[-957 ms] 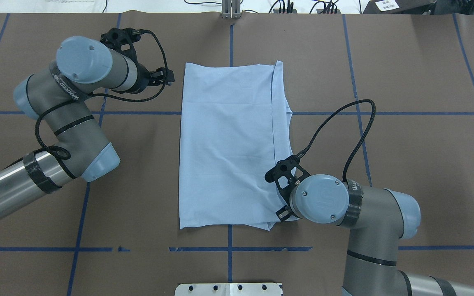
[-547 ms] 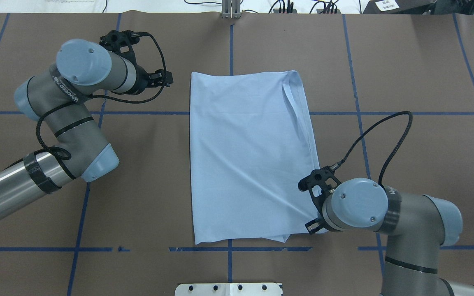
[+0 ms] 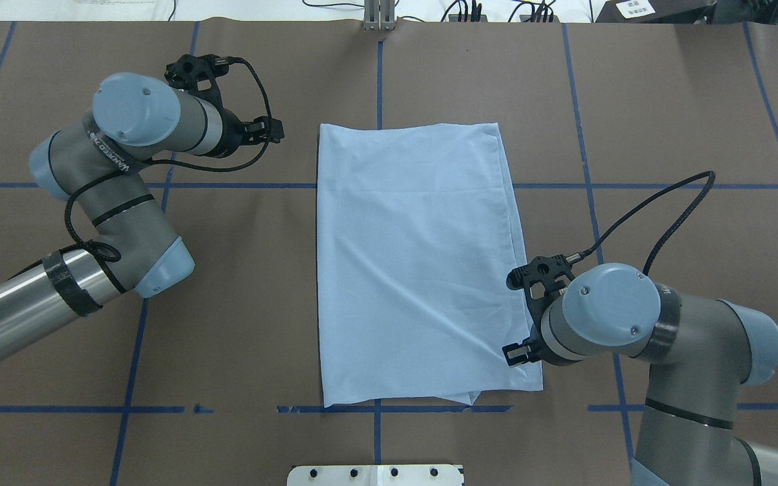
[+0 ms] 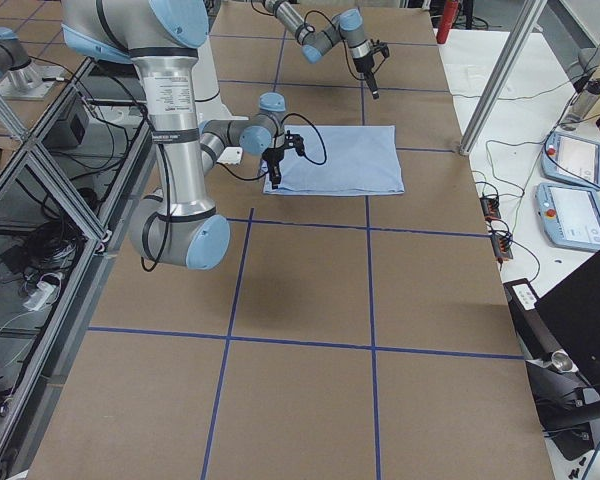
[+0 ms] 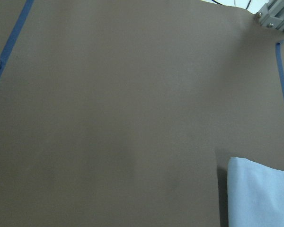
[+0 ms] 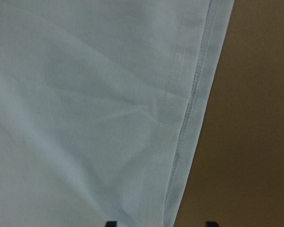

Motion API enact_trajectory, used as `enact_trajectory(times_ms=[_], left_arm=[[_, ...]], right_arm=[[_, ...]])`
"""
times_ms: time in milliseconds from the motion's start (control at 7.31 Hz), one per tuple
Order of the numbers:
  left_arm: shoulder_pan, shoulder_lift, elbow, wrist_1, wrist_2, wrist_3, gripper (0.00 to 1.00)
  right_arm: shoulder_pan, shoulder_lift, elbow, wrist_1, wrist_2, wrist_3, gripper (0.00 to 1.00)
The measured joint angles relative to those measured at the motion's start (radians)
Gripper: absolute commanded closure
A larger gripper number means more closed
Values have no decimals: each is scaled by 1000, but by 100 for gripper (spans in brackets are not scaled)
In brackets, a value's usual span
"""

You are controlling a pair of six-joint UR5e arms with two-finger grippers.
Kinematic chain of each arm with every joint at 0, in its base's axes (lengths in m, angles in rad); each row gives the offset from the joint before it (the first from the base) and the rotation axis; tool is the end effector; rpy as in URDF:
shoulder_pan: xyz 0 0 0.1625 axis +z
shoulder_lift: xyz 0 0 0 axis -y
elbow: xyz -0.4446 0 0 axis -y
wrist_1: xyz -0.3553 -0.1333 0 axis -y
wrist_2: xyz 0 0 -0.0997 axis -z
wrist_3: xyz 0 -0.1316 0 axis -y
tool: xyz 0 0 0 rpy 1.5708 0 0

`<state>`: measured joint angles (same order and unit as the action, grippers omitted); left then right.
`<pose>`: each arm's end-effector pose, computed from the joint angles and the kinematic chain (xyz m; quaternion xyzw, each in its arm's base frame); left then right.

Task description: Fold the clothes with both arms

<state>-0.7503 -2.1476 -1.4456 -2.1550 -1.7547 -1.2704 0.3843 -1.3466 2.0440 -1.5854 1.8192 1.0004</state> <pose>0.4553 -0.5738 0.3603 0.1782 0.4665 -0.1487 0.8535 -0.4526 -0.2919 0.4038 0.0490 -0.3487 -0.1282 0.9271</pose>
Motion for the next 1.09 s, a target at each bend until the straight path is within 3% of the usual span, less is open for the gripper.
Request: enact_trajectory(times_ms=[410,684,957,1094], left_arm=[[7,20,-45,10,-158,-100,0],[103,97,-234,92,-215,-321,0],[279,126,-429,286,-174,-533,2],[370,126,-463,332,-113,-612,2]], right_arm=[[58,57,-1,10,2,4,0],[69,78,3,13,2,32,0],[69,92,5,13,3,68,0],[69,96,5,13,2,74,0]])
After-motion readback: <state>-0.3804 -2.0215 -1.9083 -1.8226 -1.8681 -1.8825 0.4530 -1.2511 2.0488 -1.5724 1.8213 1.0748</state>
